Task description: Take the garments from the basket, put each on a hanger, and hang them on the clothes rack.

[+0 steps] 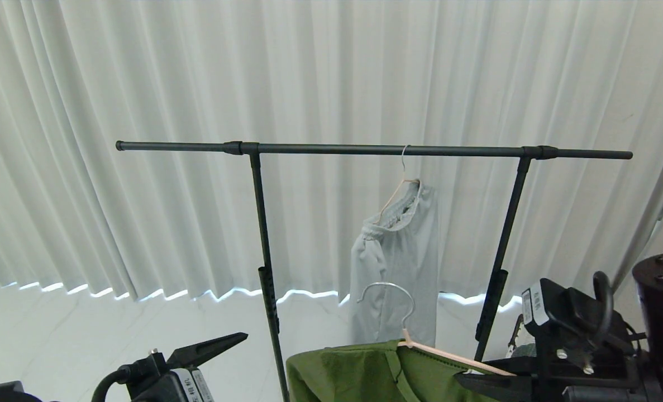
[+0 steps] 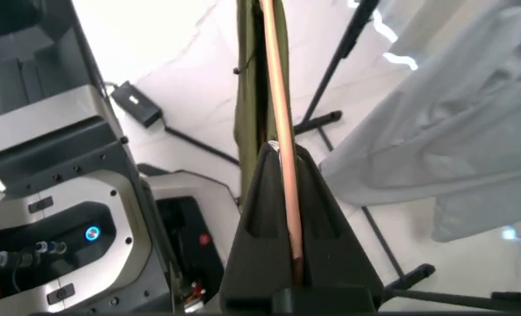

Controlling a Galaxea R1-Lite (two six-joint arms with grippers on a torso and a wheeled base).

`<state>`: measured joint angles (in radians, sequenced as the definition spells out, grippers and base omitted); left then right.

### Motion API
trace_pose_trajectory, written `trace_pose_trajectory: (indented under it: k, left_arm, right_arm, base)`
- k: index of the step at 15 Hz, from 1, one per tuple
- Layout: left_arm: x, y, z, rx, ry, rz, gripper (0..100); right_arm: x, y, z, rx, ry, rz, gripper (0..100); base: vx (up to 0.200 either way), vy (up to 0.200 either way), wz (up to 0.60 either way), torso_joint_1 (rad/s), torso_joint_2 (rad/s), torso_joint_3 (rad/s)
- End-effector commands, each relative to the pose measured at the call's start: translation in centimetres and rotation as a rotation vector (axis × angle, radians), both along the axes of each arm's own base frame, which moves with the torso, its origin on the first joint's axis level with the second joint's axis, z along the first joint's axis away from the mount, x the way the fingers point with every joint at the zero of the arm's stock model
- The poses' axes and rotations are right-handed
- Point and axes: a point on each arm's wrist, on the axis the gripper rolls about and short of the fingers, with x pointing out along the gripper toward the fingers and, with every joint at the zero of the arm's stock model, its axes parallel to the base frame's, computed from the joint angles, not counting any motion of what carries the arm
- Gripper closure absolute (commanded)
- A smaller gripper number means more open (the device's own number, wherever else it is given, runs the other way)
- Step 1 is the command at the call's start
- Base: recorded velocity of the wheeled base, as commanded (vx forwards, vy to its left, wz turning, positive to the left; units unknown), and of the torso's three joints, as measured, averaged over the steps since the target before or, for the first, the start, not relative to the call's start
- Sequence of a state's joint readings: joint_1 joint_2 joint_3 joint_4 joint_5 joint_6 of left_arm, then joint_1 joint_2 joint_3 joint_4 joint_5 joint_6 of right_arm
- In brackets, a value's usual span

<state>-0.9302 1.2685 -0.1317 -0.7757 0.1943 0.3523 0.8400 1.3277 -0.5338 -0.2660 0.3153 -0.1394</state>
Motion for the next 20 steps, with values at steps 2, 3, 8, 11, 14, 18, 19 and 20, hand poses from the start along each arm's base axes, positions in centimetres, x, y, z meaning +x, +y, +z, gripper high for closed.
trace_pose_trajectory:
  k: [2,3,8,11,14,18,19,20]
  left_arm:
    - [1.3,0.8,-1.9,0.084,0.069,0.101,0]
    - [1.9,0.8,-2.4,0.108,0.096,0.13,0]
    - [4.0,0.4,-4.6,0.145,0.248,0.089,0]
    - [5.5,0.5,-4.4,0.116,0.26,0.113,0]
    - [5.3,0.6,-4.6,0.12,0.27,0.094,100]
    - [5.6,0.8,-4.8,0.126,0.281,0.119,100]
    - [5.8,1.0,-4.8,0.128,0.281,0.133,100]
    - [6.3,1.9,-5.0,0.131,0.286,0.196,100]
  right_arm:
    - [-0.9,-1.2,1.3,0.046,-0.041,-0.005,100]
    - [-1.1,-1.4,1.5,0.057,-0.05,-0.003,100]
    - [-2.5,-2.4,2.7,0.101,-0.086,0.024,100]
    - [-3.6,-3.0,3.4,0.129,-0.108,0.053,100]
    - [-4.2,-3.6,3.3,0.117,-0.098,0.055,100]
    - [-4.2,-3.8,3.4,0.12,-0.101,0.049,100]
    - [-4.3,-3.9,3.4,0.123,-0.104,0.042,100]
    - [-4.4,-4.3,3.4,0.119,-0.1,0.028,100]
  base:
    - [0.0,0.0,0.0,0.0,0.0,0.0]
    - [0.0,0.0,0.0,0.0,0.0,0.0]
    - [0.0,0.0,0.0,0.0,0.0,0.0]
    - [0.0,0.0,0.0,0.0,0.0,0.0]
    - [0.0,0.0,0.0,0.0,0.0,0.0]
    - [0.0,0.0,0.0,0.0,0.0,0.0]
    - [0.0,0.0,0.0,0.0,0.0,0.0]
    - [0.0,0.0,0.0,0.0,0.0,0.0]
